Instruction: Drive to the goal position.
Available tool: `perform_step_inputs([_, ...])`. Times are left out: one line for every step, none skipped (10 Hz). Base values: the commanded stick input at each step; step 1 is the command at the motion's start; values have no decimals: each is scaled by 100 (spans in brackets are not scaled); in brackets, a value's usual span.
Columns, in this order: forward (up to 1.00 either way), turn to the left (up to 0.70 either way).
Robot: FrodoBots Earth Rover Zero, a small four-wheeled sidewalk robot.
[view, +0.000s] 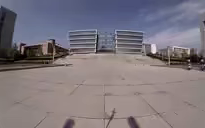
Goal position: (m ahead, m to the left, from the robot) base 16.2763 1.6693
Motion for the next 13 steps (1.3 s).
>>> perform_step_inputs([70, 0])
perform_step_inputs([70, 0])
perform_step_inputs([70, 0])
perform_step_inputs([70, 0])
perform_step_inputs([70, 0])
perform_step_inputs([70, 0])
perform_step_inputs([70, 0])
perform_step_inputs([70, 0])
perform_step_inputs([70, 0])
perform_step_inputs([70, 0])
perform_step_inputs([70, 0])
perform_step_inputs([70, 0])
perform_step_inputs([70, 0])
